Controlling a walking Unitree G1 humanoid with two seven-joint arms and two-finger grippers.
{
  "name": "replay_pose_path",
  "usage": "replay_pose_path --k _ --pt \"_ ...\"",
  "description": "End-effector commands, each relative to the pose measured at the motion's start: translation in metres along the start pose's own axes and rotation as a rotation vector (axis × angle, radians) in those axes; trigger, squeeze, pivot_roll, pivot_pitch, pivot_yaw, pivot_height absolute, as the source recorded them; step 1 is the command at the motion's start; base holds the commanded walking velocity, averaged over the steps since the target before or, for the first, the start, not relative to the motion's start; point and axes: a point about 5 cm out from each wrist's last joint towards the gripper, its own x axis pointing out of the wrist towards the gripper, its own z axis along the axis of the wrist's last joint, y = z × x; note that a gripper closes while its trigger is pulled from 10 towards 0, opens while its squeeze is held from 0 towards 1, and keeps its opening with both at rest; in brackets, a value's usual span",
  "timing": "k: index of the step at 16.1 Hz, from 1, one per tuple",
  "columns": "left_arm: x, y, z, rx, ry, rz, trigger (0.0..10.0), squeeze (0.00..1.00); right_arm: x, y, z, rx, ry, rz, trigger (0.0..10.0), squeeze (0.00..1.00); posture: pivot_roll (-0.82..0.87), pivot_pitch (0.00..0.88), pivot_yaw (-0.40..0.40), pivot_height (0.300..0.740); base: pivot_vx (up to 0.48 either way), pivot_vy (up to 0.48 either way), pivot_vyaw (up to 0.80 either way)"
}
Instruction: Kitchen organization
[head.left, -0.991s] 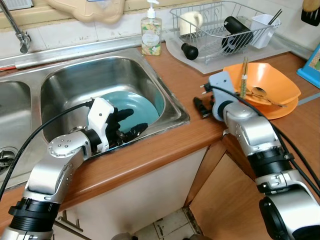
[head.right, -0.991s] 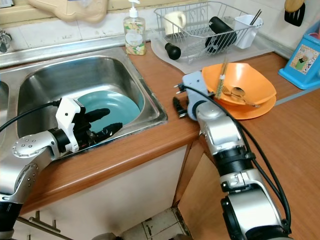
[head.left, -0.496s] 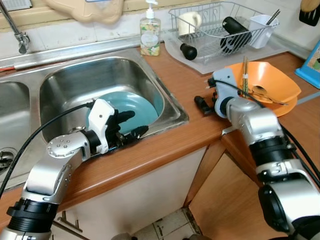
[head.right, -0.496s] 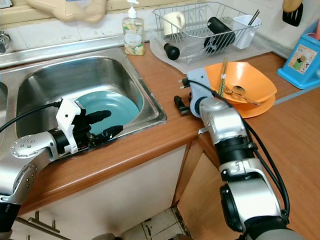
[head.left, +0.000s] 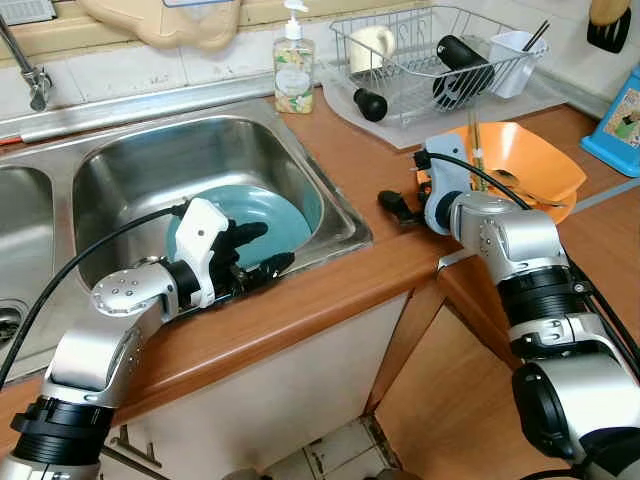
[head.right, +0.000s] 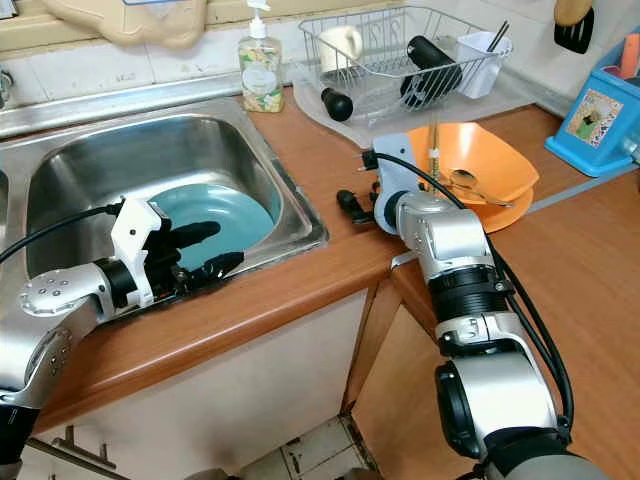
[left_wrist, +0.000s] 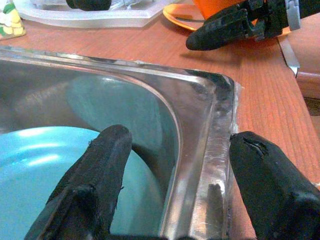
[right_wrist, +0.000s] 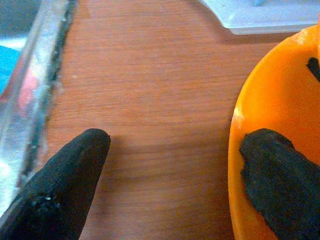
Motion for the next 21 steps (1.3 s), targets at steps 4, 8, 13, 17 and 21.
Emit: replay_pose_path --k 4,8,13,17,21 --pt "0.000 0.002 0.001 0.022 0.015 0.001 10.0 0.00 0.006 0.028 -0.011 -0.011 0.058 0.123 10.0 0.00 -0.10 0.000 0.021 0.740 0.000 0.000 0.00" --pt "-0.001 0.003 0.000 0.027 0.021 0.012 10.0 0.00 0.005 0.054 -0.009 -0.053 0.050 0.232 10.0 0.00 -0.10 0.000 0.018 0.740 0.000 0.000 0.00" --pt "-0.003 0.007 -0.001 0.034 0.023 0.051 10.0 0.00 -0.001 0.084 -0.009 -0.120 0.016 0.368 10.0 0.00 -0.09 0.000 0.012 0.740 0.000 0.000 0.00" --pt "-0.003 0.008 -0.001 0.036 0.021 0.066 10.0 0.00 -0.007 0.089 0.003 -0.094 -0.085 0.415 10.0 0.00 -0.10 0.000 0.011 0.740 0.000 0.000 0.00" --pt "-0.002 0.009 -0.001 0.038 0.018 0.072 10.0 0.00 -0.030 0.098 0.030 -0.028 -0.288 0.573 10.0 0.00 -0.10 0.000 0.013 0.740 0.000 0.000 0.00"
